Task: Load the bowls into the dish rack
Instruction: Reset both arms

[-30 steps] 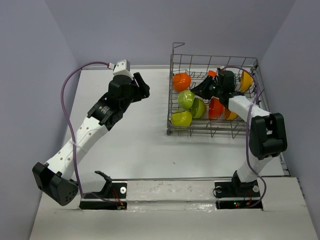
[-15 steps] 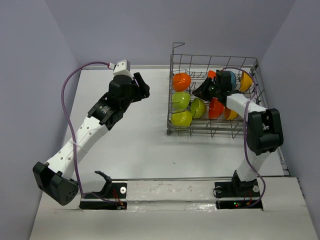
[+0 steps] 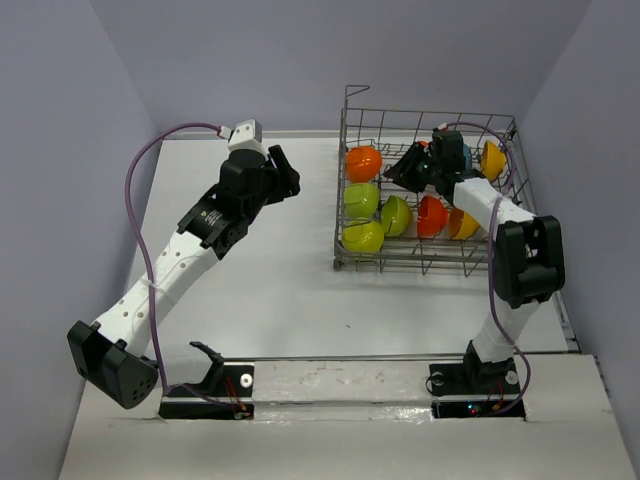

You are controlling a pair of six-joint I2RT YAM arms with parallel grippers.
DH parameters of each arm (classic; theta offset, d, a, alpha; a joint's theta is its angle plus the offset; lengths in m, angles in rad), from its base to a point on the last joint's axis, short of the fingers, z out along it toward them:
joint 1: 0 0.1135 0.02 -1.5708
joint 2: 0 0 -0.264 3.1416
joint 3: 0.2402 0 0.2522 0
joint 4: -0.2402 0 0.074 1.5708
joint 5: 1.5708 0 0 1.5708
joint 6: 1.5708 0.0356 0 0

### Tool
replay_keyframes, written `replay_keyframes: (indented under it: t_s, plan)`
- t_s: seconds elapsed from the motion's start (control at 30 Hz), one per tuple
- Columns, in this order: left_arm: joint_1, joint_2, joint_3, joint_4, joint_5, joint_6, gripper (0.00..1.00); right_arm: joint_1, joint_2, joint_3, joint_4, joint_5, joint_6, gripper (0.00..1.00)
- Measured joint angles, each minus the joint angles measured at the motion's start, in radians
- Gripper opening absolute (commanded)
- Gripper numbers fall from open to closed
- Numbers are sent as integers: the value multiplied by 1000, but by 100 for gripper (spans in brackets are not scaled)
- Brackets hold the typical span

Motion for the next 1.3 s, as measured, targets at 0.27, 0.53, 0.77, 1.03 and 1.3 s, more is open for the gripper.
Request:
replay_keyframes:
  t_s: [0.27, 0.53, 0.77, 1.03, 1.3]
  plan:
    - [0, 15, 35, -19, -14, 20, 74, 0, -77, 87, -107, 59, -59, 100]
    - [-13, -20, 141, -35, -18, 57, 99, 0, -397, 183, -229, 101, -144, 100]
    - [-26, -165, 157, -63, -51, 103, 99, 0, -878, 119, -281, 223, -222, 100]
    - [-26, -185, 259, -84, -92, 144, 99, 0, -957, 211, -372, 331, -278, 100]
    - [-26, -149, 278, -124, -95, 152, 99, 0, -878, 193, -452, 344, -292, 100]
